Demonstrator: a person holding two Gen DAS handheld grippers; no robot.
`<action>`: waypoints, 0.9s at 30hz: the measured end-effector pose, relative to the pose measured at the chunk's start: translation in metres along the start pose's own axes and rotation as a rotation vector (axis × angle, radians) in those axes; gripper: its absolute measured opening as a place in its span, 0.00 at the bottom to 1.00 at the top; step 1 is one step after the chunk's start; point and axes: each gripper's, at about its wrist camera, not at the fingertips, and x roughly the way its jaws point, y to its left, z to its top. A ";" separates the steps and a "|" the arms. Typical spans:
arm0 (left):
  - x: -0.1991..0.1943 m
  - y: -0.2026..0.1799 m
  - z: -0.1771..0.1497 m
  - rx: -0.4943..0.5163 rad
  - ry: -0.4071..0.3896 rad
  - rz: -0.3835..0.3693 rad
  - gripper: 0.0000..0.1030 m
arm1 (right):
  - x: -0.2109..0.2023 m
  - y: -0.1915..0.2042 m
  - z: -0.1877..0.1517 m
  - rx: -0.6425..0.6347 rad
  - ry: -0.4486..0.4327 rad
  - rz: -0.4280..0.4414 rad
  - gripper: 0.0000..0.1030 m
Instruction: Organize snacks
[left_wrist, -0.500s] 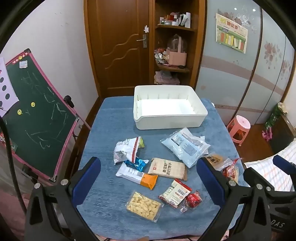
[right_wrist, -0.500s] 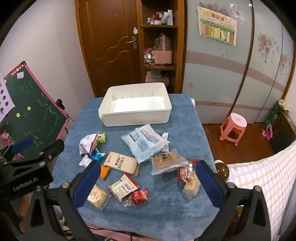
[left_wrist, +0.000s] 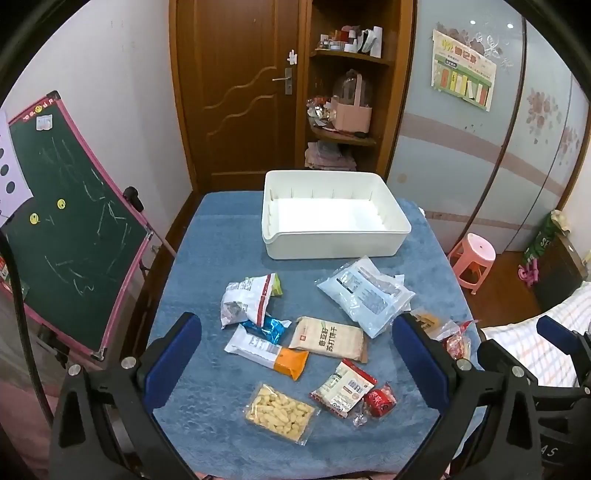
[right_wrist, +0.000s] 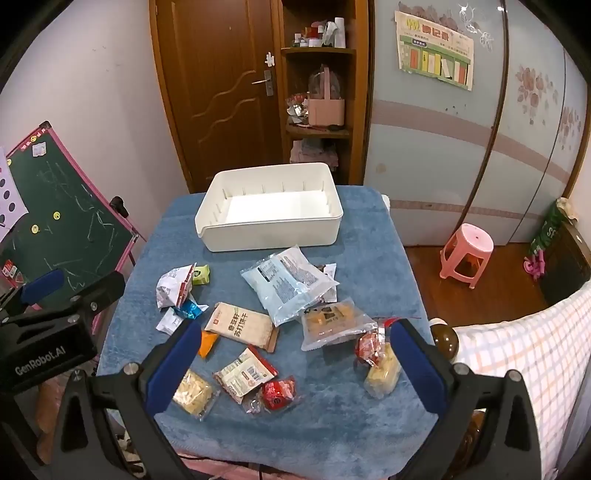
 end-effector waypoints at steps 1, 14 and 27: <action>0.001 0.000 0.000 -0.002 0.007 -0.001 1.00 | 0.000 -0.001 0.001 0.000 0.001 0.001 0.99; 0.005 0.003 -0.004 -0.004 0.033 -0.041 1.00 | 0.000 -0.001 -0.001 0.004 -0.022 0.007 0.99; 0.009 0.002 -0.006 -0.002 0.038 -0.042 1.00 | 0.000 0.000 -0.003 0.003 -0.025 0.009 0.99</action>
